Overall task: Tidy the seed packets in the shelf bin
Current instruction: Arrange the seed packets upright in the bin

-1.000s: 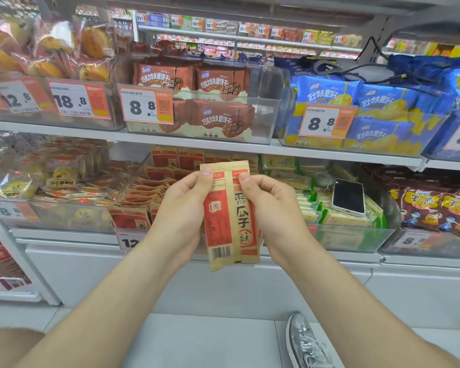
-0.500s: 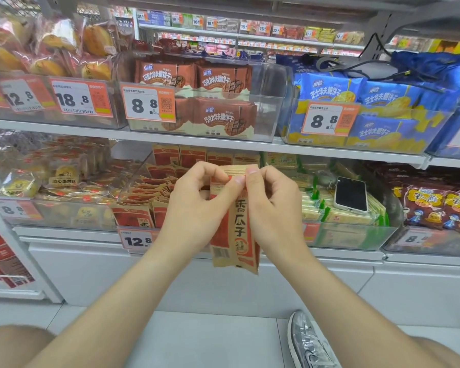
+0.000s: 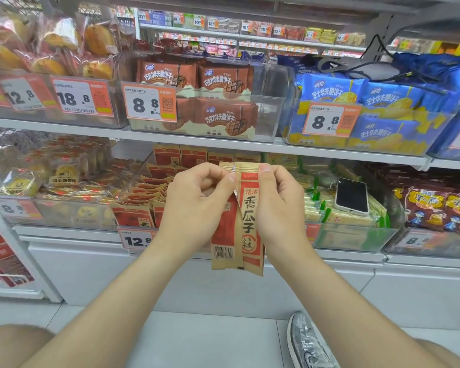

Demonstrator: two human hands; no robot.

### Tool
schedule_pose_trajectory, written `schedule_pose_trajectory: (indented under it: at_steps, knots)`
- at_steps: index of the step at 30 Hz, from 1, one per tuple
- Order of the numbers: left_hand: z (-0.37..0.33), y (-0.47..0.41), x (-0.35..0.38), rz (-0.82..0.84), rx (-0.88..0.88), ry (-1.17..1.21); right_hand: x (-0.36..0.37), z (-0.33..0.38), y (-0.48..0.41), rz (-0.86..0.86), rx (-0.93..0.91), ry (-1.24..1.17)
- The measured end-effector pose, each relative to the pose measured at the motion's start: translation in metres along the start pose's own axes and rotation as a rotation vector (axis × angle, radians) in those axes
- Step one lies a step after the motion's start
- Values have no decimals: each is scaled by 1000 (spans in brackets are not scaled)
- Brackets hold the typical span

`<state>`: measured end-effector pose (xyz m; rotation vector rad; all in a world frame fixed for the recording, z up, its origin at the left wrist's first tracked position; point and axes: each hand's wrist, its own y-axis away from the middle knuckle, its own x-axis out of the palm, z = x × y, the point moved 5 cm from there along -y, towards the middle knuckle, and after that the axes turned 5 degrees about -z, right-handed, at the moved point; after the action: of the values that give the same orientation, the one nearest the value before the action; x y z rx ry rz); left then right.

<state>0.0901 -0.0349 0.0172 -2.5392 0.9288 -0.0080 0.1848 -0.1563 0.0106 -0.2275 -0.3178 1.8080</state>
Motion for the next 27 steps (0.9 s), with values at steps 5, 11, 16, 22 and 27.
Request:
schedule_pose_trajectory:
  at_steps: [5, 11, 16, 22, 27]
  knots:
    - [1, -2, -4, -33, 10, -15, 1, -1, -2, 48, 93, -127]
    - [11, -10, -21, -256, -48, 4, 6, 2, -1, 260, 117, 59]
    - [18, -15, -40, -382, -105, 49, 9, 5, 6, 472, -36, 284]
    - [18, -3, -21, -88, -106, -202, 3, 1, 1, 214, -203, 353]
    - [15, 2, -15, 59, -146, -247, -3, -4, -3, 119, -175, 358]
